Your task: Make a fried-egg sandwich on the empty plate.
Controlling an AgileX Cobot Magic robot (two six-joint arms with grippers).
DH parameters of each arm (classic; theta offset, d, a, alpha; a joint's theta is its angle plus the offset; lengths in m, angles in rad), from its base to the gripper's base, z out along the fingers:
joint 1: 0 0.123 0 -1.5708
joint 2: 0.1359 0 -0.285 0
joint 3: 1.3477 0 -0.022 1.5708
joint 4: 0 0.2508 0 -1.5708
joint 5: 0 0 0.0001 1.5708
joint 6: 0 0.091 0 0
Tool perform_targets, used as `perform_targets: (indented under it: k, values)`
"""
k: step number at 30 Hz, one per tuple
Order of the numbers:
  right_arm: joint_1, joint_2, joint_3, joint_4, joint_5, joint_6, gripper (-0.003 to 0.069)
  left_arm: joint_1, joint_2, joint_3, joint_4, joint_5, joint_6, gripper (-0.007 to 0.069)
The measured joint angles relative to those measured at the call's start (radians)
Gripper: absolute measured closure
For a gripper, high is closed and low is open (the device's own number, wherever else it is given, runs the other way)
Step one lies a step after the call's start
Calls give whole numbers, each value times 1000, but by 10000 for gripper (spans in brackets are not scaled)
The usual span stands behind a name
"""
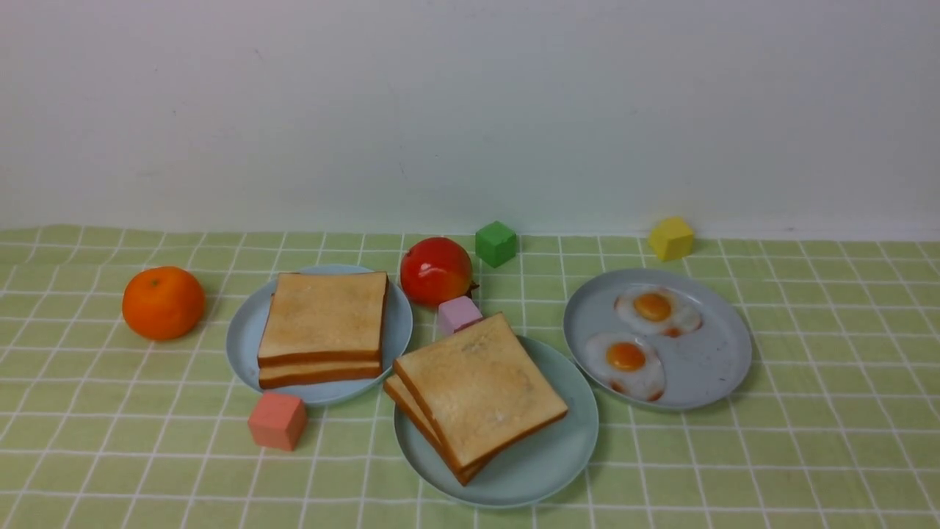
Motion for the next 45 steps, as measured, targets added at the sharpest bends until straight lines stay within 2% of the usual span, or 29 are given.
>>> perform_targets:
  k: [5, 12, 14, 16, 17, 18, 20, 23, 27, 35, 45]
  values:
    - [-93, -103, 183, 5, -5, -3, 427, 0, 0, 0, 0, 0, -1, 588]
    - [-156, -109, 212, 78, 73, -50, 421, 0, 0, 0, 0, 0, -1, 585]
    - [-152, -109, 211, 150, 73, -115, 421, 0, 0, 0, 0, 0, -1, 585]
    - [-151, -109, 210, 243, 73, -232, 421, 0, 0, 0, 0, 0, -1, 585]
    - [-157, -109, 209, 325, 74, -367, 421, 0, 0, 0, 0, 0, -1, 585]
    - [-159, -109, 209, 336, 74, -384, 421, 0, 0, 0, 0, 0, -1, 585]
    - [-191, -109, 209, 470, 77, -555, 421, 0, 0, 0, 0, 0, -1, 585]
    - [-239, -109, 209, 541, 81, -626, 421, 0, 0, 0, 0, 0, -1, 585]
    - [-257, -109, 209, 544, 82, -615, 421, 0, 0, 0, 0, 0, -1, 581]
    - [-257, -109, 207, 447, 82, -474, 421, 0, 0, 0, 0, 0, -1, 578]
    - [-257, -109, 207, 442, 82, -464, 421, 0, 0, 0, 0, 0, -1, 578]
